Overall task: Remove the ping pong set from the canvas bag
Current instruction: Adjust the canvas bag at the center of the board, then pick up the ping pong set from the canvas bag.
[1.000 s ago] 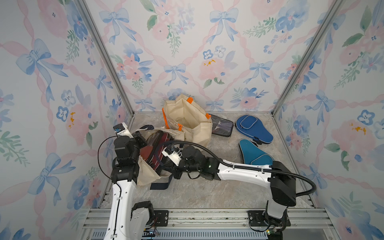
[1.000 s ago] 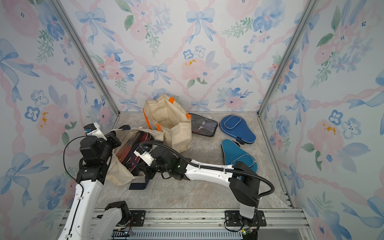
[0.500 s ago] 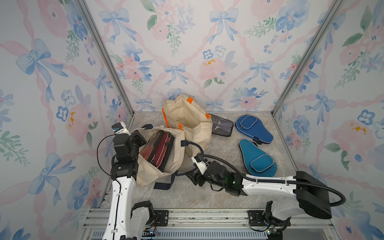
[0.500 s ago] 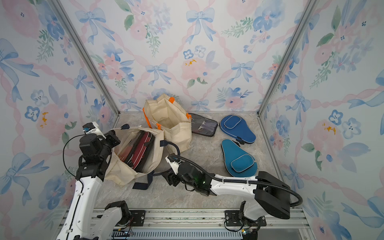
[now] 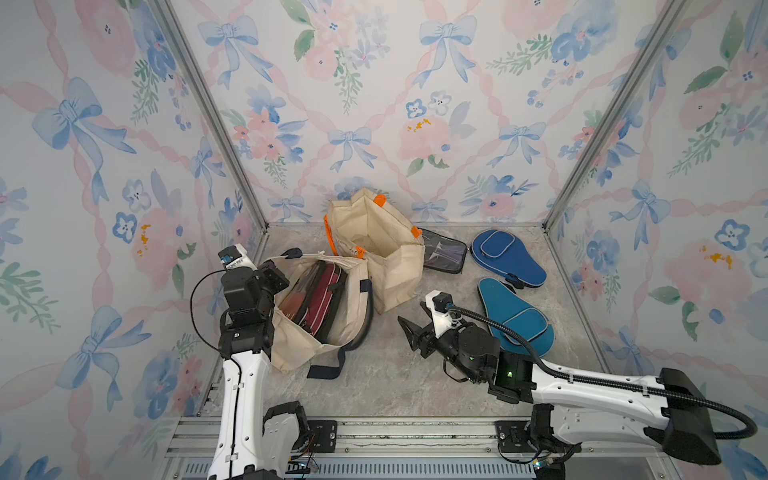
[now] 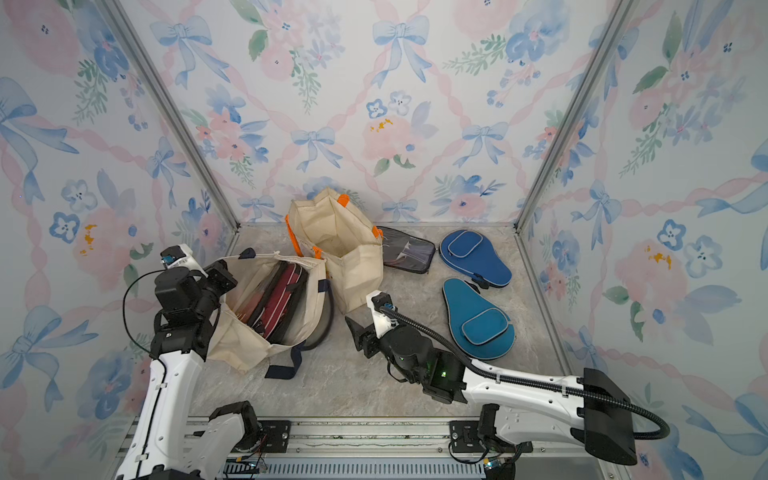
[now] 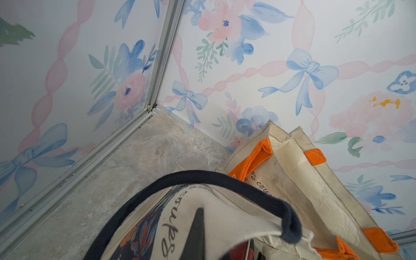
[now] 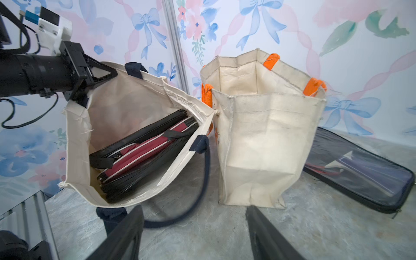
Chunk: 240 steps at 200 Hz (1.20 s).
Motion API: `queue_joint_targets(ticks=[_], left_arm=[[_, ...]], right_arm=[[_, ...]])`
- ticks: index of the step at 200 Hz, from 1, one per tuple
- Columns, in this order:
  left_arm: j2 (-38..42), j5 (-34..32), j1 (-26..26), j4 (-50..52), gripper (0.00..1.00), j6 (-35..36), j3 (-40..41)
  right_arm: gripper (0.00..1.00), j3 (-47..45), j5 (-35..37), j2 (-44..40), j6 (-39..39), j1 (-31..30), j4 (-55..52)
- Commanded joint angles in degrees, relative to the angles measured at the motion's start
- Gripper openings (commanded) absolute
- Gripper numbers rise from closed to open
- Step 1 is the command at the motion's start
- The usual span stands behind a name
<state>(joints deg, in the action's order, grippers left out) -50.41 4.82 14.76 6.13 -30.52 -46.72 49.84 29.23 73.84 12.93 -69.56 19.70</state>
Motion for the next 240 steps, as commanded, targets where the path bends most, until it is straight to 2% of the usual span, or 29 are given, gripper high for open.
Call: queue_joint_targets(ticks=[1,26,60,81,111,134,178,240], left_arm=[[0.49,2.19,2.07,-6.87,0.0,-1.91,-4.35],[-0.71,6.29,2.58,-6.98,0.0,-2.85,-5.81],[-1.3,10.62,2.63,-10.18,0.0,-3.44,-3.8],[-0.6,13.19,2.54,-13.6,0.0,-4.4,-1.84],[0.3,14.84,2.38,-16.66,0.0,-5.67,0.09],[0.65,15.31,2.11,-17.81,0.0,-5.99,0.98],[1.19,16.23,1.76,-19.94,0.0,-6.05,2.3],[2.08,16.98,1.76,-23.43,0.0,-6.39,5.04]], right_arm=[[0.71,3.96,2.34,3.66,-1.73,-1.06,-2.12],[0.71,8.71,-2.58,8.16,-0.68,-1.04,-3.22],[0.71,20.31,-11.31,18.13,4.44,-0.93,-8.09],[0.72,27.97,-16.55,25.18,9.85,-0.36,-11.4],[0.72,33.35,-22.41,31.15,20.26,1.78,-10.47],[0.71,35.96,-24.1,34.61,30.38,3.68,-7.97],[0.7,44.36,-25.38,42.97,43.13,4.75,-6.98],[0.67,53.78,-26.15,52.54,52.21,4.83,-7.66]])
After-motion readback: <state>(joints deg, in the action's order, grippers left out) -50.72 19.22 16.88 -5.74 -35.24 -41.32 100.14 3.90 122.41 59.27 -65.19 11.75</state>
